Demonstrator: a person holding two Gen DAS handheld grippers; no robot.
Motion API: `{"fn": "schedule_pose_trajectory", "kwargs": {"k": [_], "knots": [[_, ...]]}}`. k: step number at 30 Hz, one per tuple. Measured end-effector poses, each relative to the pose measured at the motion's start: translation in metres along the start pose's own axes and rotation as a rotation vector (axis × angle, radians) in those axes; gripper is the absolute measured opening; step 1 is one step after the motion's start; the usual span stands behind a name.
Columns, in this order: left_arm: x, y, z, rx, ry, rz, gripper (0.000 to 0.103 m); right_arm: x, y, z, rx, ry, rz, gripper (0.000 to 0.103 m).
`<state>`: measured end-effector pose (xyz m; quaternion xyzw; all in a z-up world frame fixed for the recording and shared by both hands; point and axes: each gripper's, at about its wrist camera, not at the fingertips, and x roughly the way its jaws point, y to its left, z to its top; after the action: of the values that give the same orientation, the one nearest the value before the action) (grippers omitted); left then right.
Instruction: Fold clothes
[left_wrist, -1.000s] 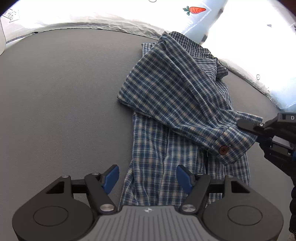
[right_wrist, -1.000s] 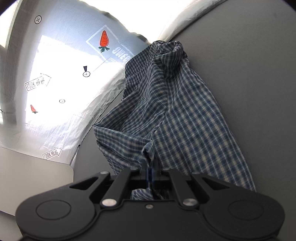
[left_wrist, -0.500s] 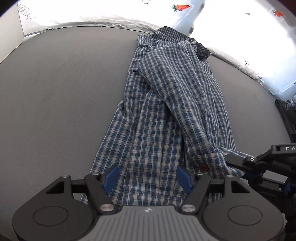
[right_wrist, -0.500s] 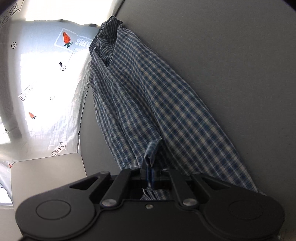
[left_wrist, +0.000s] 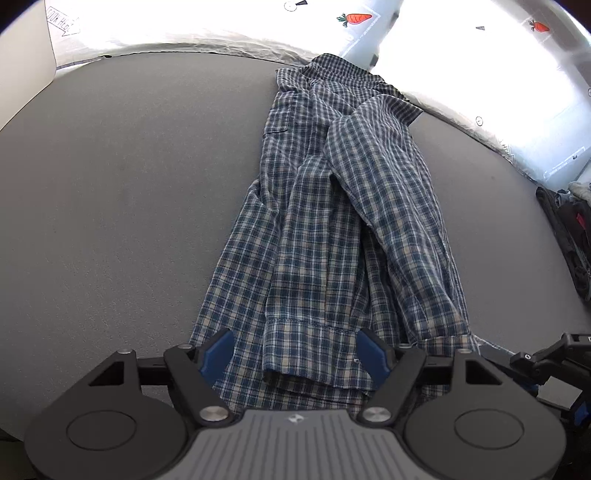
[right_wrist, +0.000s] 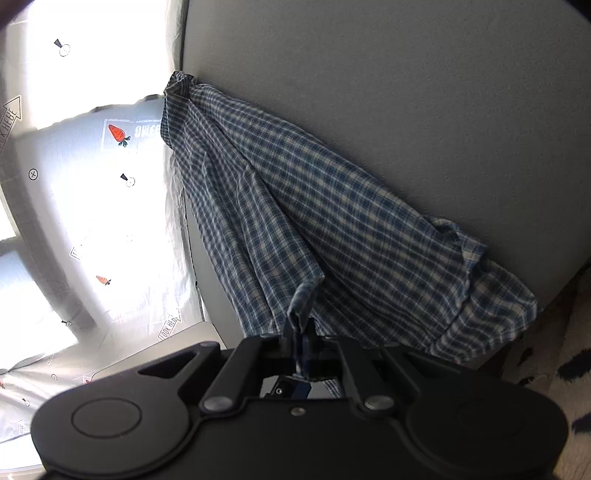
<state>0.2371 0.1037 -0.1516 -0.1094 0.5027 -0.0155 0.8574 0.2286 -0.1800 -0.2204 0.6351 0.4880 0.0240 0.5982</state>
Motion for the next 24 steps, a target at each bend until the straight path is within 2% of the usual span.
{"fn": "schedule_pose_trajectory", "kwargs": {"k": [2, 4, 7, 12, 18, 24], "knots": [[0.002, -0.003, -0.002, 0.032, 0.015, 0.023, 0.074, 0.001, 0.003, -0.002, -0.068, -0.032, -0.095, 0.010], [0.001, -0.003, -0.004, 0.043, 0.020, 0.023, 0.074, 0.000, 0.010, -0.004, -0.138, -0.052, -0.163, 0.020], [0.004, -0.004, 0.000, 0.054, 0.028, 0.026, 0.074, -0.006, 0.021, -0.007, -0.262, -0.100, -0.198, 0.029], [0.003, -0.010, 0.004, 0.091, 0.017, 0.041, 0.075, -0.009, 0.051, -0.013, -0.533, -0.180, -0.280, 0.034], [0.012, -0.018, 0.022, 0.127, 0.000, 0.046, 0.075, -0.004, 0.084, -0.002, -0.680, -0.237, -0.244, 0.042], [0.024, -0.023, 0.054, 0.158, -0.041, 0.056, 0.078, 0.016, 0.121, 0.017, -0.775, -0.302, -0.194, 0.043]]}}
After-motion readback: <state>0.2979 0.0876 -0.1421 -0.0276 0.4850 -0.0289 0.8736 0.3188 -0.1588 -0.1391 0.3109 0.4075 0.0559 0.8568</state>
